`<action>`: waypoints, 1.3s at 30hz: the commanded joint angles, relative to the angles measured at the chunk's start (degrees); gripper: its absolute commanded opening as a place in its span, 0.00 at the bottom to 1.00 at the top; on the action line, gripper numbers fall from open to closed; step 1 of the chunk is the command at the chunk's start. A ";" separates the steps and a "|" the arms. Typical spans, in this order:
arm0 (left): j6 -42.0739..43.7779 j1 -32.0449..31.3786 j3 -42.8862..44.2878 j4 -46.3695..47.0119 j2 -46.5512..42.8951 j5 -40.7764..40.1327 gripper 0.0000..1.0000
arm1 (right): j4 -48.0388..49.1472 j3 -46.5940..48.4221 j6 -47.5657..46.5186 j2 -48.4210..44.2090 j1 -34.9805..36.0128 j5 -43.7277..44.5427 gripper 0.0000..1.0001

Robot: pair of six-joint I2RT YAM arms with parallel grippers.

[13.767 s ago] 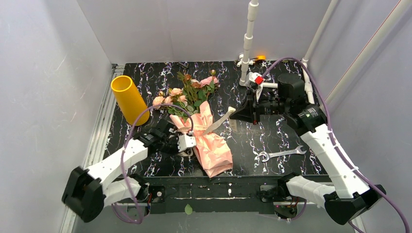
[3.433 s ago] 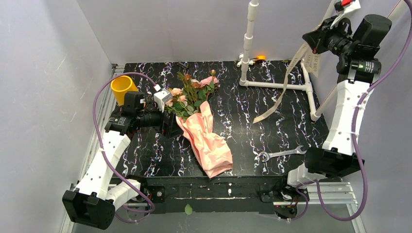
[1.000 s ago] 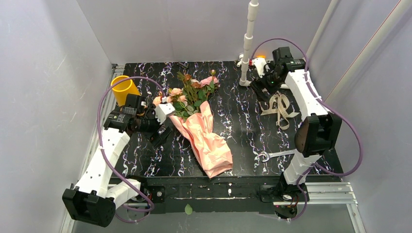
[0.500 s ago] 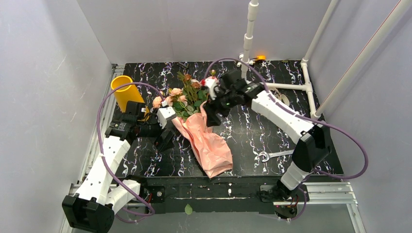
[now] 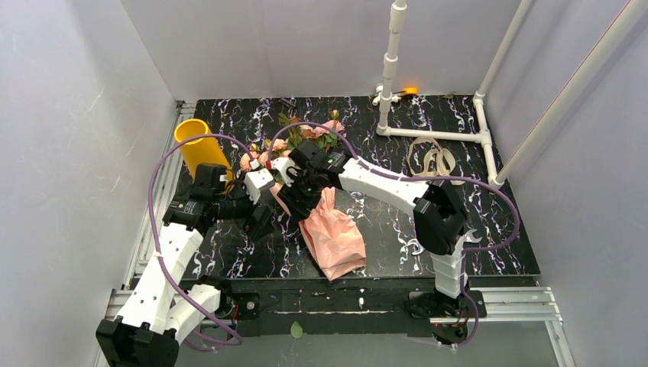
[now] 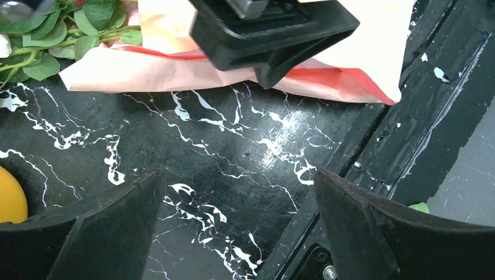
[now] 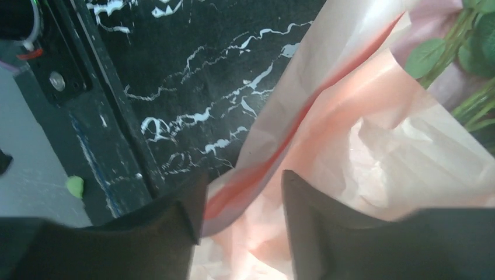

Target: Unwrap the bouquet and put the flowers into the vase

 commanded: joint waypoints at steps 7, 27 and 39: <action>-0.26 0.25 -0.76 0.21 -0.95 0.72 0.97 | -0.57 4.33 0.38 -4.39 -0.09 3.95 0.10; 4.99 -3.67 6.13 7.84 11.96 -2.79 0.96 | -0.94 -9.49 -6.99 -27.37 -18.02 12.36 0.01; 12.98 -20.17 4.00 16.74 23.14 -18.70 0.98 | 4.48 -23.84 -5.90 -34.40 -23.86 17.91 0.01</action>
